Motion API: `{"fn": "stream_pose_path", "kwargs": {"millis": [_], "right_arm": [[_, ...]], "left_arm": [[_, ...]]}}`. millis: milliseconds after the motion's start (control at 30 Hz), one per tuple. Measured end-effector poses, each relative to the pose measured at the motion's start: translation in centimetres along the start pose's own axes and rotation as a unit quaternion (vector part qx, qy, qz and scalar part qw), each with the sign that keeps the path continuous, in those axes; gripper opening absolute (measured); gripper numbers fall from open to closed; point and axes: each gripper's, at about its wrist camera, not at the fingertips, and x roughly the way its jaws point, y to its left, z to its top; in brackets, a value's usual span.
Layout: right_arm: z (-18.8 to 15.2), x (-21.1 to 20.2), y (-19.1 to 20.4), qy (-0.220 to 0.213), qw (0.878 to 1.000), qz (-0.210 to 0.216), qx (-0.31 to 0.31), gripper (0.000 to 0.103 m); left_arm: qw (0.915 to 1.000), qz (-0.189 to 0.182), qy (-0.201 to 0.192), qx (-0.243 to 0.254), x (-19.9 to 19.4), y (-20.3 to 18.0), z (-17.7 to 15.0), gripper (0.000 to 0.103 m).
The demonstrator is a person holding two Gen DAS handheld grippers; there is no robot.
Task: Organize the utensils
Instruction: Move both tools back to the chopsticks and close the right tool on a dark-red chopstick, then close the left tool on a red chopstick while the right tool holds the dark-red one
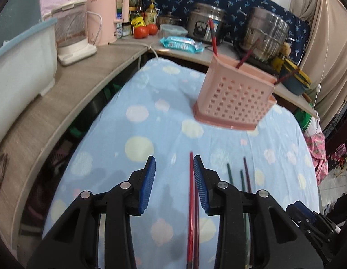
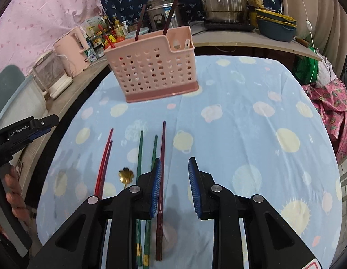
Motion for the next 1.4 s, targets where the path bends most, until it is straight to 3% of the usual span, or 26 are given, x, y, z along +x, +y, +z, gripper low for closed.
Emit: {"fn": "stream_pose_path", "kwargs": {"millis": [467,733,933,1400], "right_arm": [[-7.2,0.8,0.8,0.067,0.998,0.016,-0.012,0.025],[-8.5,1.2,1.4,0.076,0.997,0.017,-0.023,0.019],[-9.0,1.8,1.0,0.082,0.996,0.008,-0.021,0.007],[-9.7,1.3,-0.2,0.074,0.997,0.0,-0.005,0.007]], "left_arm": [[0.9978,0.022,0.062,0.012,0.4,1.2,-7.2,0.033],[0.9968,0.015,0.076,0.017,0.1,1.2,-9.1,0.033],[0.9956,0.008,0.09,0.024,0.3,0.8,-10.2,0.033],[0.9925,-0.016,0.117,0.033,0.4,-0.3,-12.7,0.035]]}}
